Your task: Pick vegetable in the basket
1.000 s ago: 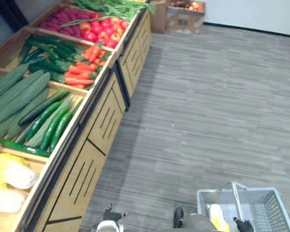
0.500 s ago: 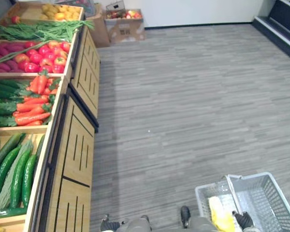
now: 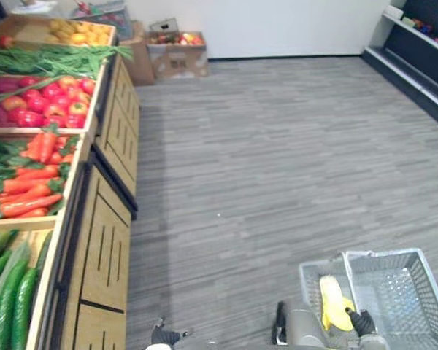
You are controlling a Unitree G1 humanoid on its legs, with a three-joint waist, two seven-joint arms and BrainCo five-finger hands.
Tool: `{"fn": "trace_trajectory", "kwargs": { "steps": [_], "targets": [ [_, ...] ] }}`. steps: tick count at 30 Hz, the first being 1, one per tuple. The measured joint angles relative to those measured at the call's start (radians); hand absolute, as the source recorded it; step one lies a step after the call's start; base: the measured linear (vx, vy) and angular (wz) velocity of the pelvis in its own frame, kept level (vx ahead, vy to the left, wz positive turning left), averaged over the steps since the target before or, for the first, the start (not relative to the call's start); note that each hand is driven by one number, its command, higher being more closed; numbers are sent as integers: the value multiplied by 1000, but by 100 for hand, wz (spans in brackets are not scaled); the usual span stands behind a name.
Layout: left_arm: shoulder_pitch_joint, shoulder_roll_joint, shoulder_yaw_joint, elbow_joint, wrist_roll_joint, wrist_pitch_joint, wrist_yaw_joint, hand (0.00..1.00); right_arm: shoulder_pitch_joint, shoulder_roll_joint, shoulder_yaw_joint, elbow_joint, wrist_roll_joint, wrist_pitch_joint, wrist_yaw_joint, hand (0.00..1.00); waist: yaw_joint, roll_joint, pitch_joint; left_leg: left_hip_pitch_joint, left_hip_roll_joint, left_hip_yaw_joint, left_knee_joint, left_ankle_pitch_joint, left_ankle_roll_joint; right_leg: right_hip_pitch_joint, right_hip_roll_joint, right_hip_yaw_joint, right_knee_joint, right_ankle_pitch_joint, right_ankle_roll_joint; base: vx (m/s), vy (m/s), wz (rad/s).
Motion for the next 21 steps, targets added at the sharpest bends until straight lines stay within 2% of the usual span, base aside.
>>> {"fn": "trace_trajectory", "kwargs": {
  "steps": [1, 3, 4, 5, 6, 7, 8, 10, 12, 13, 14, 15, 16, 17, 18, 20, 21],
  "targets": [
    [-2, -1, 1, 0, 1, 0, -2, 0, 1, 9, -1, 2, 0, 1, 1, 100, -1, 1, 1, 1, 8, -2, 1, -5, -8, -1, 0, -14, -67, 7, 9, 388, -199, 9],
    [-11, -6, 11, -1, 2, 2, -4, 0, 2, 34, -5, 2, 0, 6, -1, 100, -2, 6, 4, 18, 30, -6, -4, -31, -41, 4, 0, -21, -297, 38, 39, 435, -264, 14],
    [-15, -17, 27, -7, 3, 2, -4, 0, 1, 35, -6, 2, 0, 11, 0, 100, -2, 14, 8, 35, 49, -8, -5, -54, -59, 5, 1, -17, -379, 95, 39, 471, -308, 15],
    [-22, -35, 48, -8, 4, 2, -5, 0, 2, 34, -14, 1, 0, 12, 0, 100, -1, 21, 10, 50, 72, -9, -15, -64, -64, 19, 16, -31, -377, 173, 34, 475, -313, 14],
    [-26, -43, 61, -6, 5, 2, -5, 0, 5, 31, -22, 1, 0, 12, 0, 100, 0, 40, 14, 56, 90, -12, -19, -63, -64, 20, 29, -41, -362, 181, 15, 454, -304, 18],
    [-40, -56, 81, -5, 11, -4, -7, 0, -5, 30, -50, 1, 0, 14, -2, 100, 4, 61, 20, 48, 105, -23, 0, -35, -74, -7, 37, -50, -280, 106, -11, 428, -334, 19],
    [-42, -65, 90, -8, 11, -6, -6, 0, -5, 28, -64, 1, 0, 17, -1, 100, 0, 61, 20, 56, 111, -44, 17, 6, -88, -23, 28, -54, -189, 50, -31, 430, -340, 20],
    [-39, -79, 99, -11, 12, -7, -4, 0, 7, 25, -81, 1, 0, 18, -1, 100, -5, 70, 11, 52, 126, -89, 75, 62, -94, -7, 25, -79, -125, -29, -53, 464, -325, 22],
    [-39, -86, 108, -19, 12, -9, -5, 0, 12, 25, -79, 2, -2, 17, 1, 100, -7, 78, 5, 17, 144, -132, 160, 145, -101, 43, 37, -104, -150, -65, -65, 453, -276, 30],
    [-44, -85, 111, -21, 12, -10, -5, 0, 16, 27, -78, 1, -3, 17, 1, 100, -19, 77, 5, -45, 150, -184, 279, 217, -101, 90, 37, -127, -183, -77, -69, 405, -238, 47],
    [-49, -87, 112, -30, 13, -9, -5, 0, 22, 25, -72, 1, -3, 17, 2, 100, -23, 75, 5, -112, 149, -228, 406, 325, -117, 146, 38, -145, -224, -83, -73, 386, -219, 43],
    [-47, -87, 112, -38, 13, -9, -5, 0, 25, 23, -67, 0, -4, 17, 1, 100, -22, 68, 7, -140, 149, -232, 465, 378, -128, 174, 40, -148, -246, -85, -75, 377, -177, 23],
    [-48, -86, 109, -42, 13, -9, -5, 0, 27, 17, -50, 1, -4, 18, 1, 100, -18, 61, 11, -190, 162, -223, 601, 420, -150, 231, 43, -152, -287, -89, -79, 419, -154, 9],
    [-48, -87, 100, -49, 12, -12, -5, 0, 28, 5, -48, 3, -4, 17, 0, 100, -18, 61, 10, -239, 173, -188, 720, 391, -161, 287, 42, -163, -321, -89, -80, 401, -131, 10],
    [-48, -87, 98, -55, 12, -12, -6, 0, 31, 1, -46, 3, -4, 17, 0, 100, -17, 59, 10, -264, 178, -164, 756, 367, -153, 320, 43, -164, -338, -89, -80, 350, -89, 19],
    [-48, -86, 96, -76, 8, -18, -4, 0, 40, -5, -40, 2, -4, 17, -1, 100, -3, 40, 0, -360, 186, -65, 793, 253, -111, 421, 32, -181, -425, -85, -74, 232, 7, 27],
    [-50, -86, 96, -82, 6, -25, -4, 0, 41, -5, -40, 2, -4, 17, -1, 100, 6, 36, 0, -383, 188, -35, 778, 224, -103, 440, 27, -187, -437, -83, -70, 161, 46, 20]
  ]
}}
